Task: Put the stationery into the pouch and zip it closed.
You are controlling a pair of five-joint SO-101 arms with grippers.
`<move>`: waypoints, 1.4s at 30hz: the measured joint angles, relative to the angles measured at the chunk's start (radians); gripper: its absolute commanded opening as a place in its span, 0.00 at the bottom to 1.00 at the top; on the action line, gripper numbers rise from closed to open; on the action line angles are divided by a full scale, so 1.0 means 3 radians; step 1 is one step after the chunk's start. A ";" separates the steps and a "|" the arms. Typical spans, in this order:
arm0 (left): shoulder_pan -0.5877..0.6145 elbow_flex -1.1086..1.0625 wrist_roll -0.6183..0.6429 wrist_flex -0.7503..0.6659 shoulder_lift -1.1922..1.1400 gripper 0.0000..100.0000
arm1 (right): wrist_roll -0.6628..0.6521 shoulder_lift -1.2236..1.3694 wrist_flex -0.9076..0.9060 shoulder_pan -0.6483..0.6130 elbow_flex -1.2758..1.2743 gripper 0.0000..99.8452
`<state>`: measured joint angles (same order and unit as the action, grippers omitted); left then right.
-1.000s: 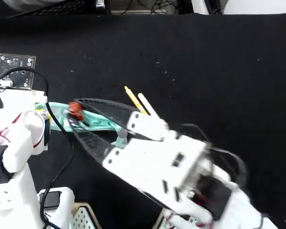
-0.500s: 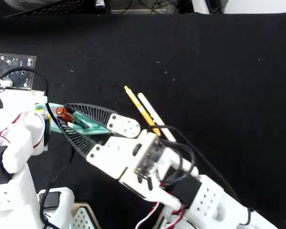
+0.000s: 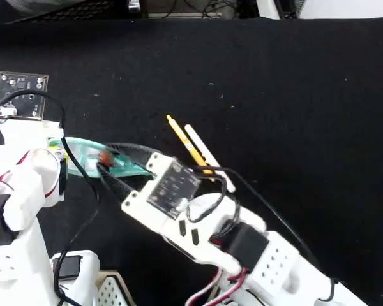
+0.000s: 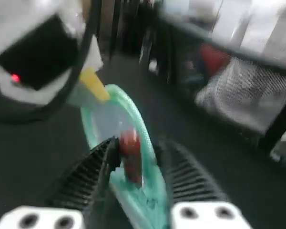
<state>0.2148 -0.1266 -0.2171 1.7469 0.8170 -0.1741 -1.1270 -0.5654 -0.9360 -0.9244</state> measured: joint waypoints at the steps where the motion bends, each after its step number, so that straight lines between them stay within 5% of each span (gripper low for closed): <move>1: 0.0000 0.0000 0.0000 0.0000 0.0000 0.03 | 0.0000 0.0000 -0.0271 0.0000 0.0169 0.28; 7: 0.0000 0.0000 0.0000 0.0000 0.0000 0.03 | -0.0005 -0.0005 -0.1427 0.0169 0.1309 0.15; 11: 0.0000 -0.0005 0.0000 0.0000 0.0000 0.03 | -0.0005 -0.0056 -0.1596 0.0808 0.1754 0.04; 16: 0.0005 -0.0066 0.0000 0.0000 0.0005 0.03 | -0.0005 0.0102 -0.2030 0.1954 0.1642 0.10; 20: 0.0005 -0.0066 0.0000 0.0000 0.0005 0.03 | -0.0107 0.0660 -0.2138 0.2470 0.1095 0.18; 35: 0.0005 -0.0066 0.0000 0.0000 0.0005 0.03 | -0.0491 0.3299 -0.0184 0.2332 0.0767 0.19; 42: 0.0005 -0.0066 0.0000 0.0000 0.0005 0.03 | -0.0491 0.3805 0.0026 0.2020 0.0859 0.19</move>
<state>0.2163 -0.1465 -0.2171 1.7469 0.8186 -0.3214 0.0146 -0.5577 -0.3299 -0.6667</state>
